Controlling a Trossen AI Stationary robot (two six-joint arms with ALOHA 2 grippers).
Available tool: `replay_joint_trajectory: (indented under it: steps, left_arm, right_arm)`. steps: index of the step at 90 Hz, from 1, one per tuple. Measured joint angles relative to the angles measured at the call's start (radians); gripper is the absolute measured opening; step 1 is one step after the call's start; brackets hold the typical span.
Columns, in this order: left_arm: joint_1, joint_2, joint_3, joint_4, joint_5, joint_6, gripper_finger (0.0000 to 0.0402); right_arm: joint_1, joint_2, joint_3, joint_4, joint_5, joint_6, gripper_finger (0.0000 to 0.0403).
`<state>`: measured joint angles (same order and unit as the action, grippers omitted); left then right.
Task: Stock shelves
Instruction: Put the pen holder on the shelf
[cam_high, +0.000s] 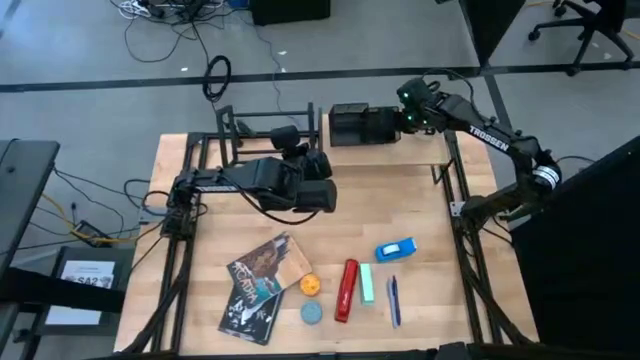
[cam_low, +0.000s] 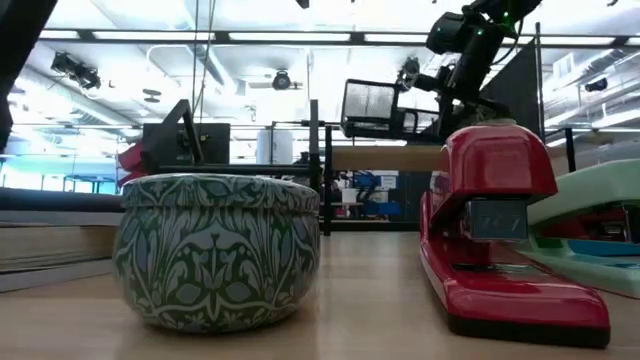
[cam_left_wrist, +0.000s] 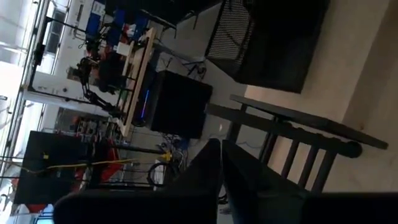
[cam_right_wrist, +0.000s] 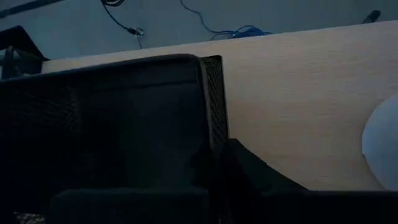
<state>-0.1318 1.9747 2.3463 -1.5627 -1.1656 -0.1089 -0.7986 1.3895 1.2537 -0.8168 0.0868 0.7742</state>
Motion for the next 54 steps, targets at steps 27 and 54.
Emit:
replay_joint_trajectory:
  steps: [27,54]
  left_arm:
    - [0.0,0.0,0.0,-0.001,0.006,-0.001,0.0]
    - [-0.001,0.0,0.0,-0.003,0.042,-0.001,0.0]
  right_arm:
    - [0.01,-0.002,0.0,-0.025,0.042,0.021,0.0073]
    - [0.048,-0.033,0.004,0.041,0.049,-0.036,0.0118]
